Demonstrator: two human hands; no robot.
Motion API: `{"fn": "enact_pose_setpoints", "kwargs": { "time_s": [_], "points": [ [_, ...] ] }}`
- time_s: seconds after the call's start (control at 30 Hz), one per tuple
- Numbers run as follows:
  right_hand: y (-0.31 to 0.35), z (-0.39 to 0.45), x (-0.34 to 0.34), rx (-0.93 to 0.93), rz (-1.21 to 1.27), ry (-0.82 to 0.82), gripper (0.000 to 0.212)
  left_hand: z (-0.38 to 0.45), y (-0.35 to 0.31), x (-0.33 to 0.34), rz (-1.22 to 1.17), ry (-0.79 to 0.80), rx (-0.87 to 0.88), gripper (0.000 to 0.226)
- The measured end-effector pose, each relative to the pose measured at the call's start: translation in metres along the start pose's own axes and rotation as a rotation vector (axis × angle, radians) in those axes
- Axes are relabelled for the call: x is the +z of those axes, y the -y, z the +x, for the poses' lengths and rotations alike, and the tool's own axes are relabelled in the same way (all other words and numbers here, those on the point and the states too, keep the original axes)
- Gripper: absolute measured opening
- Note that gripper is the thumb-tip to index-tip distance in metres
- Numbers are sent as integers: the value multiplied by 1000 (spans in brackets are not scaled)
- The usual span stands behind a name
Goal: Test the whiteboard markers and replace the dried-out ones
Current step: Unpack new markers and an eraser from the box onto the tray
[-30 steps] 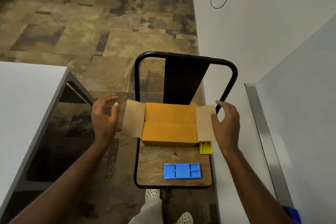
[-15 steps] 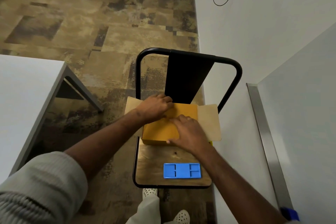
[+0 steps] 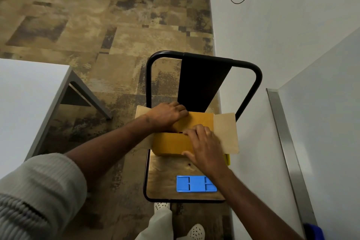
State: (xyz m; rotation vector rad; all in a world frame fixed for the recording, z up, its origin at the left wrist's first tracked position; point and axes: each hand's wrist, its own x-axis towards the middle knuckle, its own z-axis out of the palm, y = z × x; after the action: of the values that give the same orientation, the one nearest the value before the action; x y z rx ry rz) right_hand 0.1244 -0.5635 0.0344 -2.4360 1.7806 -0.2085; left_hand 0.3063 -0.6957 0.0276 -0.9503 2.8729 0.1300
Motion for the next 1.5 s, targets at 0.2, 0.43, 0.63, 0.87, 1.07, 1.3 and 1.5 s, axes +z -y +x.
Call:
{"fn": "enact_pose_setpoints", "kwargs": {
  "time_s": [0.2, 0.43, 0.63, 0.87, 1.07, 1.3, 1.5],
  "points": [
    [12, -28, -1, -154, -1, -141, 34, -4, -5, 10, 51, 105, -20, 106],
    [16, -75, 13, -231, 79, -22, 46, -7, 8, -8, -166, 72, 5, 60],
    [5, -71, 24, -263, 162, 65, 29, -3, 38, -35, -441, -261, -242, 28],
    [-6, -17, 14, 59, 625, 223, 14, 12, 38, -20, -446, -339, -458, 33],
    [-13, 58, 16, 125, 437, 278, 25, 11, 37, -13, -420, -376, -430, 33],
    [-1, 106, 51, -109, -107, 455, 42, 6, 31, -10, -306, -471, -369, 26],
    [-1, 108, 63, -59, -190, 517, 31, -21, -13, -14, -249, -604, -154, 13]
  ]
}}
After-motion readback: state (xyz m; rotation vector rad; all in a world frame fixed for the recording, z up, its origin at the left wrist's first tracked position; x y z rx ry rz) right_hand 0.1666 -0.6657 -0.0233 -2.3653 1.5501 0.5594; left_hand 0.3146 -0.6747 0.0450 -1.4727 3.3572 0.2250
